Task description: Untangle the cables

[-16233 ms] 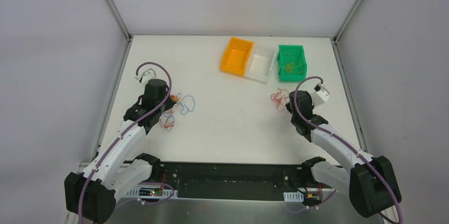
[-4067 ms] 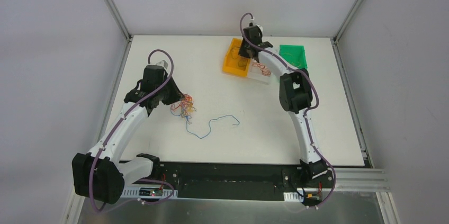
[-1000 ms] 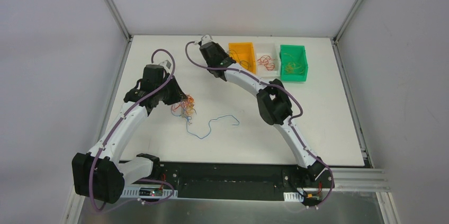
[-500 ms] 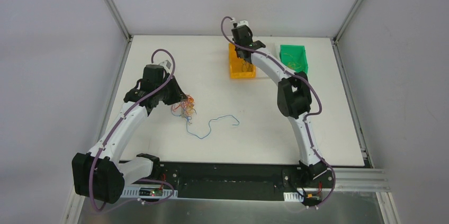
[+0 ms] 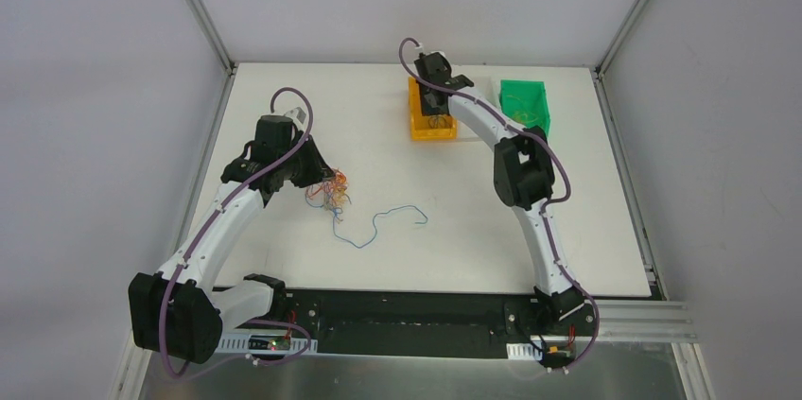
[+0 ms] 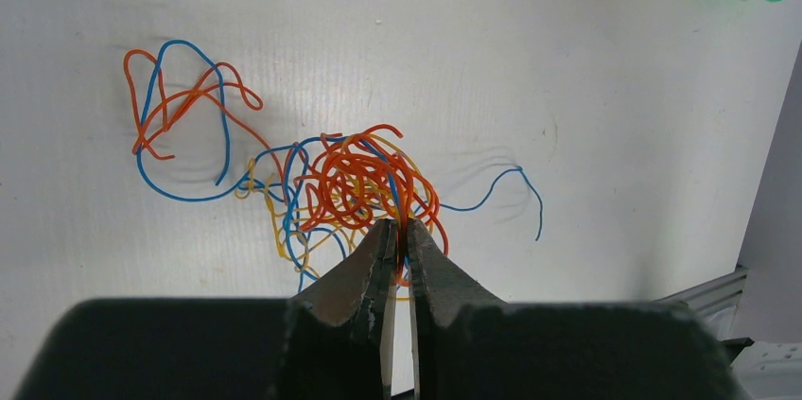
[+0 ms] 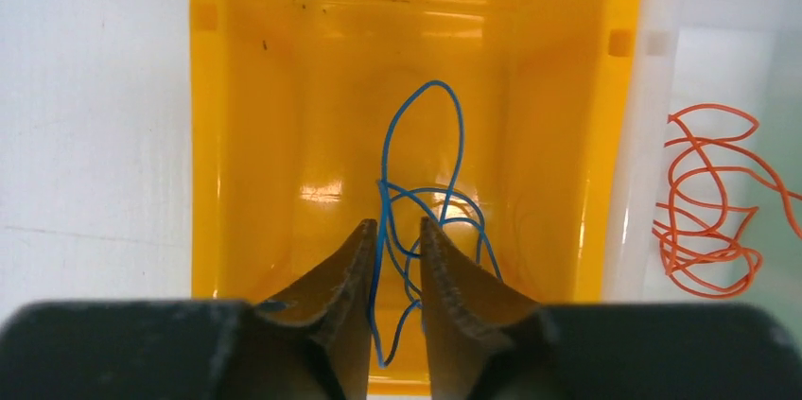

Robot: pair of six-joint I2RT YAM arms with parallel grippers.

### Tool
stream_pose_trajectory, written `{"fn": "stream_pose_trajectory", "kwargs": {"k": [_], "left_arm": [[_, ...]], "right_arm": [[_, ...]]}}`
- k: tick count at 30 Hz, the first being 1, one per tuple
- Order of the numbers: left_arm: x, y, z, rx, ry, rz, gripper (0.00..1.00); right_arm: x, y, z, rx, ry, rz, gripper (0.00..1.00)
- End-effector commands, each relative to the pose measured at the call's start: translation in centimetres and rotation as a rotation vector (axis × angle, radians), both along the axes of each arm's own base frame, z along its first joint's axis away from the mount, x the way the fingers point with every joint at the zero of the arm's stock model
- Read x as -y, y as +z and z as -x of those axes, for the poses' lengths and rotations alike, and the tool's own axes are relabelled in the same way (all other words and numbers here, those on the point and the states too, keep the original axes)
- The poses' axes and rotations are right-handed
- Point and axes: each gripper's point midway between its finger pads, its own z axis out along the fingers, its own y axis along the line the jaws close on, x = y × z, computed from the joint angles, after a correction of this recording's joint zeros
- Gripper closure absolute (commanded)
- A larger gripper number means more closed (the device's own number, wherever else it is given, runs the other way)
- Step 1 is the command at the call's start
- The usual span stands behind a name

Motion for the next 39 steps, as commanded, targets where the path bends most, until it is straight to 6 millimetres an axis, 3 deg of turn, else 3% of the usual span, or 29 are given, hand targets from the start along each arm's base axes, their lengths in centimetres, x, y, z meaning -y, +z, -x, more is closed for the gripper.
{"fn": "stream_pose_trajectory", "kwargs": {"k": [1, 8, 12, 15, 19, 20, 22, 25, 31, 35, 39], "left_arm": [[0.4, 1.5, -0.5, 0.025, -0.008, 0.032, 0.9], [0.9, 2.5, 0.1, 0.055, -0.043, 0.056, 0.86], [1.1, 2.8, 0.4, 0.062, -0.049, 0.066, 0.86], [1.3, 2.9, 0.5, 0.061, -0.055, 0.07, 0.86], [1.7, 2.6, 0.6, 0.054, -0.07, 0.067, 0.83], [1.7, 2.4, 0.8, 0.052, -0.082, 0.061, 0.72], [1.8, 1.8, 1.0, 0.049, -0.102, 0.036, 0.41], [0.6, -0.4, 0.9, 0.02, -0.067, -0.051, 0.03], [-0.5, -3.0, 0.7, -0.023, 0.001, -0.176, 0.01], [0.6, -4.7, 0.3, -0.076, -0.047, -0.226, 0.02], [1.8, -6.2, -0.3, -0.116, -0.096, -0.282, 0.09]], "right_arm": [[-0.1, 7.9, 0.2, 0.105, 0.005, -0.078, 0.68], [0.4, 12.9, 1.6, 0.177, 0.023, -0.121, 0.32], [0.6, 14.9, 3.4, 0.193, 0.044, -0.145, 0.16], [0.9, 15.8, 5.0, 0.218, 0.055, -0.143, 0.09], [1.2, 15.1, 7.9, 0.199, 0.061, -0.174, 0.08], [1.1, 14.9, 8.7, 0.196, 0.07, -0.187, 0.08], [1.0, 14.1, 10.4, 0.185, 0.074, -0.215, 0.08], [0.8, 12.7, 12.9, 0.171, 0.075, -0.225, 0.08], [0.2, 8.9, 17.5, 0.117, 0.106, -0.292, 0.08], [-0.8, 7.0, 19.6, 0.103, 0.128, -0.396, 0.09], [-1.9, 5.4, 21.1, 0.089, 0.168, -0.467, 0.1]]}}
